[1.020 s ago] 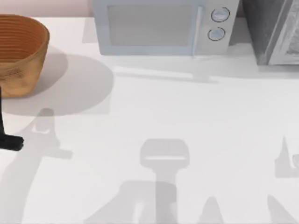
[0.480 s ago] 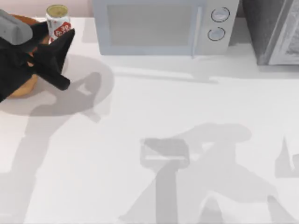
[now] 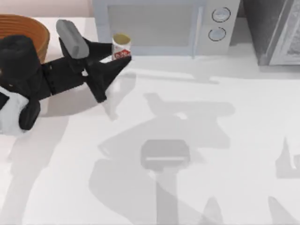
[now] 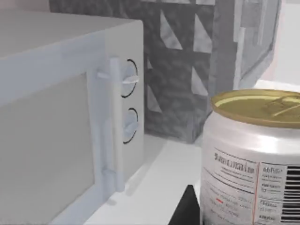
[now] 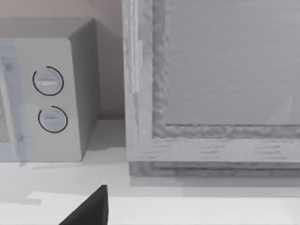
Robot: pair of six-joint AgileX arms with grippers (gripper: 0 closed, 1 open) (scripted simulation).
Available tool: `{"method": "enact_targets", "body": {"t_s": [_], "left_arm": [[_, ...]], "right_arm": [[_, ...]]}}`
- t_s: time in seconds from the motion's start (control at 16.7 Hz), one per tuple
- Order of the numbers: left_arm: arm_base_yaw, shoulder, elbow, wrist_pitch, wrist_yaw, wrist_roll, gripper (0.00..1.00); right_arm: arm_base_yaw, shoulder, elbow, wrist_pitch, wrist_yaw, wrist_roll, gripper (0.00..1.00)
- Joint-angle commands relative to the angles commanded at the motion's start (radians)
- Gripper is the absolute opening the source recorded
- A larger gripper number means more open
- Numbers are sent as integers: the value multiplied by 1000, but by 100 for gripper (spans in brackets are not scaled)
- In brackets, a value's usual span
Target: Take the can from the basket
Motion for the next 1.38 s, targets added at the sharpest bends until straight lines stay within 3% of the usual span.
{"method": "enact_targets", "body": {"t_s": [0.36,0.66,0.84,1.2,1.38], "left_arm": [[-28,331,166,159,258,3,0],[-39,480,249,225,401,3,0],[-41,520,274,240,444,3,0],[-42,524,276,242,448,3,0],[-42,524,276,242,448,3,23]], "right_arm": [[0,0,0,0,0,0,100],[0,0,0,0,0,0,100],[0,0,0,0,0,0,100],[0,0,0,0,0,0,100],[0,0,0,0,0,0,100]]}}
